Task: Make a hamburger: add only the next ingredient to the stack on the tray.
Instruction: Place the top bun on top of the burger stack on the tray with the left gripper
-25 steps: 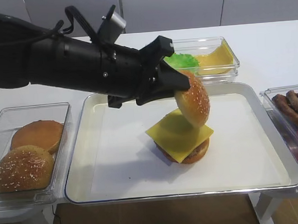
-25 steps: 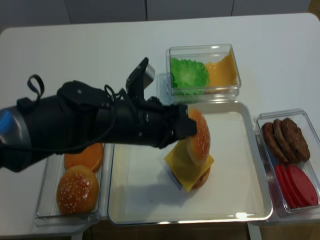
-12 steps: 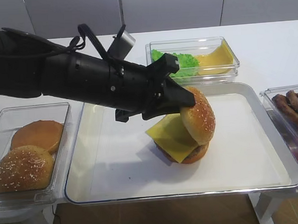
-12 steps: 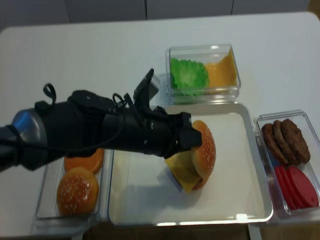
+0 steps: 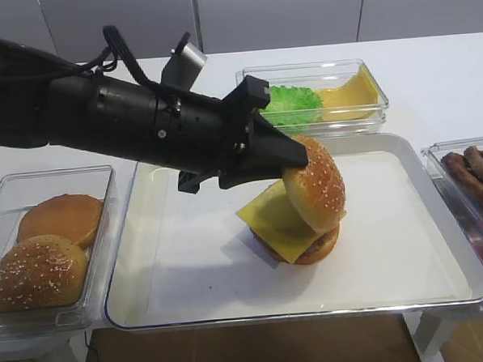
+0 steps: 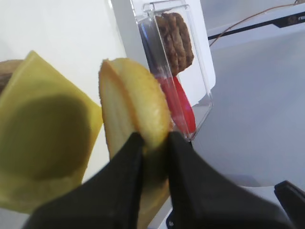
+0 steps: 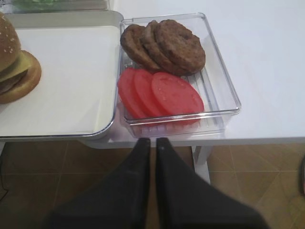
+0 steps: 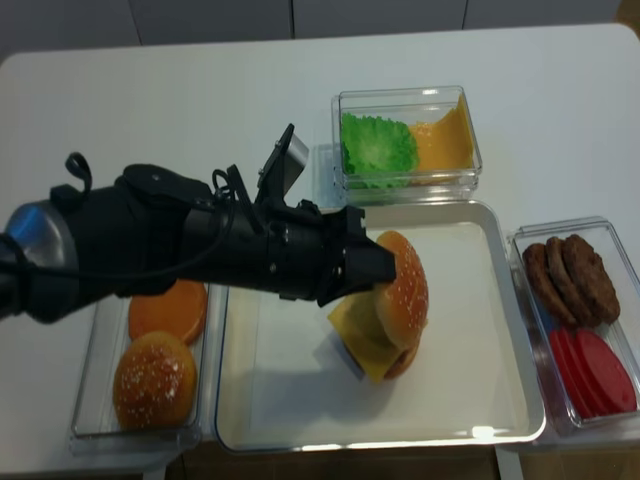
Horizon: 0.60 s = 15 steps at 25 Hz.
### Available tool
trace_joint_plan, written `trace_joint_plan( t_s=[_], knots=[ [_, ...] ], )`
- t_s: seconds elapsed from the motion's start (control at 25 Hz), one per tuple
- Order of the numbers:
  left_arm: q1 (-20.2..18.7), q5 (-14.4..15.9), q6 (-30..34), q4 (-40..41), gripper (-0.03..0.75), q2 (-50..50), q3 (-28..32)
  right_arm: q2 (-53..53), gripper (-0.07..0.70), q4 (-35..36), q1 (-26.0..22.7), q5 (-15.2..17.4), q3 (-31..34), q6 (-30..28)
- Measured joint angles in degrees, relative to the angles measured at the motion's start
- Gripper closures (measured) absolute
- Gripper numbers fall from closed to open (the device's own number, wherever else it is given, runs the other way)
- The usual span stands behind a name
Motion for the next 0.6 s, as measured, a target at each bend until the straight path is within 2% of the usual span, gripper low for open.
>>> trace_joint_plan(
  t_s=[0.28, 0.6],
  knots=[
    [0.1, -0.1, 0.0, 3.0, 0.603, 0.0, 0.0, 0.0, 0.605, 0.0, 0.0, 0.0, 0.0, 0.0],
    [1.8, -0.3, 0.0, 2.9, 0.603, 0.0, 0.0, 0.0, 0.605, 0.0, 0.0, 0.0, 0.0, 0.0]
  ],
)
